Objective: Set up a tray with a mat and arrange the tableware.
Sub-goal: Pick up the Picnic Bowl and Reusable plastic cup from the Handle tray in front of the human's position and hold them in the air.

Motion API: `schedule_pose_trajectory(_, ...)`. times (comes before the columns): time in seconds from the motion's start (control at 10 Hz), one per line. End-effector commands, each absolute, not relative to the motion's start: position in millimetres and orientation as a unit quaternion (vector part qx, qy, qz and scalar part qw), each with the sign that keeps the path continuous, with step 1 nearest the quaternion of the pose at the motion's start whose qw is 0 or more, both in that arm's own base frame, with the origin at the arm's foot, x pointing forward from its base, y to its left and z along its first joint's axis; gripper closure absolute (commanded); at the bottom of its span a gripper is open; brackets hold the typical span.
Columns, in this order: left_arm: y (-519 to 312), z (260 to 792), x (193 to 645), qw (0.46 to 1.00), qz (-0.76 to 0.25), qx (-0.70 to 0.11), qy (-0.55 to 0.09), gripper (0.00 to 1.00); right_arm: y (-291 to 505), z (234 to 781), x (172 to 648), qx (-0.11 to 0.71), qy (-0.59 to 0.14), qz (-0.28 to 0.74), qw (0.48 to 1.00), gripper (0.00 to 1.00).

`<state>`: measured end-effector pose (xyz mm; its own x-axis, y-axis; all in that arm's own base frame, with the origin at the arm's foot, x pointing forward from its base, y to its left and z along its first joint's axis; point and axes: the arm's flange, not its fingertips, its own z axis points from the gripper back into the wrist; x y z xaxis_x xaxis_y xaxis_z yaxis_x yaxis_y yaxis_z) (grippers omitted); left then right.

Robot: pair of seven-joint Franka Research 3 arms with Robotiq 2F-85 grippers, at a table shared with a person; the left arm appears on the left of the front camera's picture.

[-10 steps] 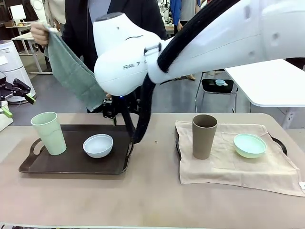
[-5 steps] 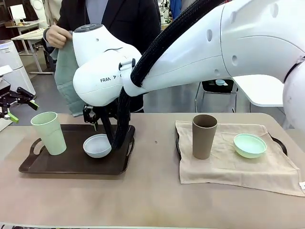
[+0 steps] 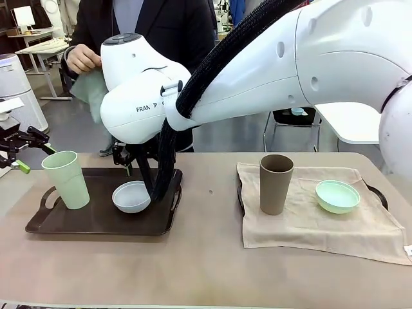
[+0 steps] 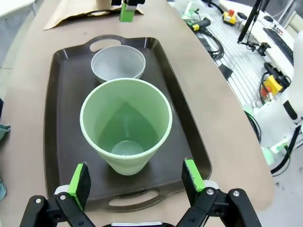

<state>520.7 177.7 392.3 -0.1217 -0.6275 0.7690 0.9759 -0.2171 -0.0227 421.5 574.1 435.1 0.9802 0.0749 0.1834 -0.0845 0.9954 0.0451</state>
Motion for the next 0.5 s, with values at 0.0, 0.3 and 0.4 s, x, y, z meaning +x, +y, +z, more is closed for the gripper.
schedule_pose_trajectory(0.0, 176, 397, 520, 0.567, -0.706, -0.335, -0.259, 0.0, 574, 436, 420, 0.022, -0.089, 0.041, 0.995, 0.0)
schedule_pose_trajectory(0.3, 176, 393, 522, 0.568, -0.705, -0.338, -0.258, 0.0, 581, 424, 428, 0.042, -0.091, 0.051, 0.994, 0.0)
schedule_pose_trajectory(0.4, 183, 385, 531, 0.557, -0.696, -0.357, -0.279, 0.0, 583, 416, 433, 0.042, -0.096, 0.056, 0.993, 0.0)
